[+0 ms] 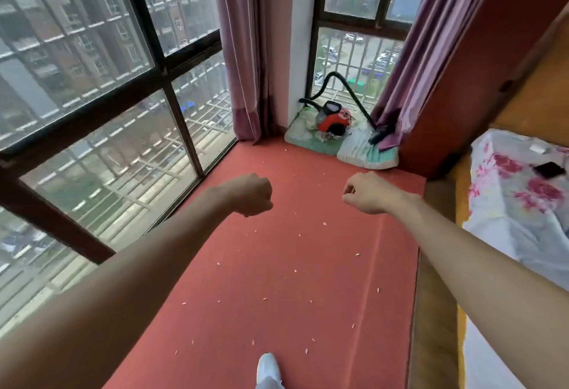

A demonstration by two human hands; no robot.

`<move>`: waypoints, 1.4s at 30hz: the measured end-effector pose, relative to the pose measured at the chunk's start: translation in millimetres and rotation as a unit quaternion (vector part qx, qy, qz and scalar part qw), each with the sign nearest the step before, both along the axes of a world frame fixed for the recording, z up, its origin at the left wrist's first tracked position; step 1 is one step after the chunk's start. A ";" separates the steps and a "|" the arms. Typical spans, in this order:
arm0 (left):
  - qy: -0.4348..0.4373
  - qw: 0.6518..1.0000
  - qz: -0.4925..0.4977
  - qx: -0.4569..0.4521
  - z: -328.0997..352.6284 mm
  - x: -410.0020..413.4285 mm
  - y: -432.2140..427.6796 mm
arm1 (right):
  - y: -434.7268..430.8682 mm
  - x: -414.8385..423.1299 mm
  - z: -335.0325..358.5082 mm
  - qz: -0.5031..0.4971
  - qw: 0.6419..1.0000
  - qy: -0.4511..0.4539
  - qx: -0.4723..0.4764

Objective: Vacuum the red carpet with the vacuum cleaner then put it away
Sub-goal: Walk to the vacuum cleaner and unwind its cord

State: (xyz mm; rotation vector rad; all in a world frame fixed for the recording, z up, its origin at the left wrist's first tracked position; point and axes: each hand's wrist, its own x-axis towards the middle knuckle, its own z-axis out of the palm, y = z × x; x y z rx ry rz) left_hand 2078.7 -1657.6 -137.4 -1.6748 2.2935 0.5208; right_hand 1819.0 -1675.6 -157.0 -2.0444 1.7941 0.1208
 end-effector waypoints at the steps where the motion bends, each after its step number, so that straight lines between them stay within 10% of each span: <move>1: 0.004 1.000 -0.006 0.001 -0.5 0.0 -25.6 | -18.6 -0.9 1.6 -0.013 1.000 -0.004 -0.006; 42: 0.006 0.995 -0.096 0.025 -21.3 -178.3 -843.4 | -787.3 -163.8 -16.4 -0.091 0.996 -0.013 0.014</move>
